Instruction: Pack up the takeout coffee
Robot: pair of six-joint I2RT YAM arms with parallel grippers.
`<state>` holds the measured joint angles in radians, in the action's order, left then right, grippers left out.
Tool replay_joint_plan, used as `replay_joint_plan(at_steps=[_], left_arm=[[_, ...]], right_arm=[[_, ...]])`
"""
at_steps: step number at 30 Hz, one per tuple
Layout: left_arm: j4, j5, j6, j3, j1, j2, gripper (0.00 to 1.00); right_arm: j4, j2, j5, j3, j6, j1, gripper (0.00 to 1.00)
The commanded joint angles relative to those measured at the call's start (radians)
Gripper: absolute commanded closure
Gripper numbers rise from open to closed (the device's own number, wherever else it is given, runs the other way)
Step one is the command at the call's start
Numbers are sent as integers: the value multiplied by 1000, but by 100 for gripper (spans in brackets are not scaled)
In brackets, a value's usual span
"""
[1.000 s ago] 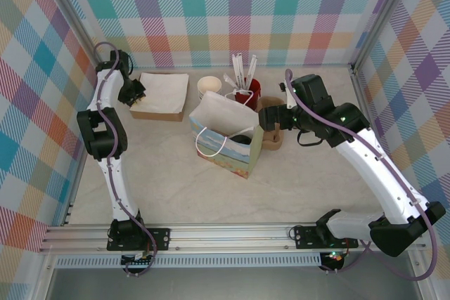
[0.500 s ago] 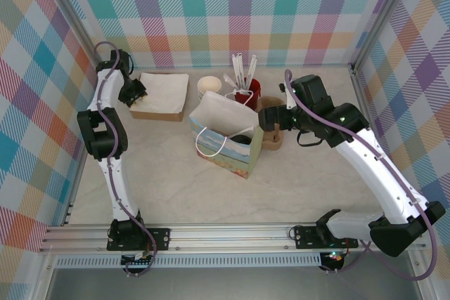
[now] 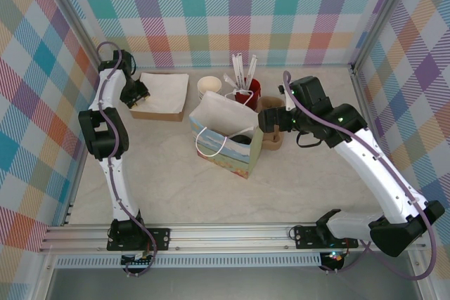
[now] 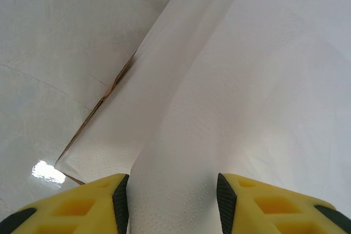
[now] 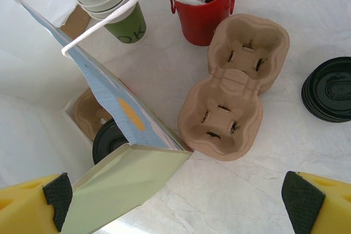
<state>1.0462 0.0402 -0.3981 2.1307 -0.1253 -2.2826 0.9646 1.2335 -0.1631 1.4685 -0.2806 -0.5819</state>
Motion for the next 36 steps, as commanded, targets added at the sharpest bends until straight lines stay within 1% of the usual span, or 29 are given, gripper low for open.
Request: replay_joint_plan(at_steps=[1,10,36], left_arm=[[35,-11,11,35,12,48,52],[46,-23,12,59,15,54,49],[61,-36,22,72,24,67,49]], right_arm=[[-17,-18,15,-10,-17,7,0],[-22,-23,16,-17,-16,5,0],[-22,-26,17,-28,-19,7,0]])
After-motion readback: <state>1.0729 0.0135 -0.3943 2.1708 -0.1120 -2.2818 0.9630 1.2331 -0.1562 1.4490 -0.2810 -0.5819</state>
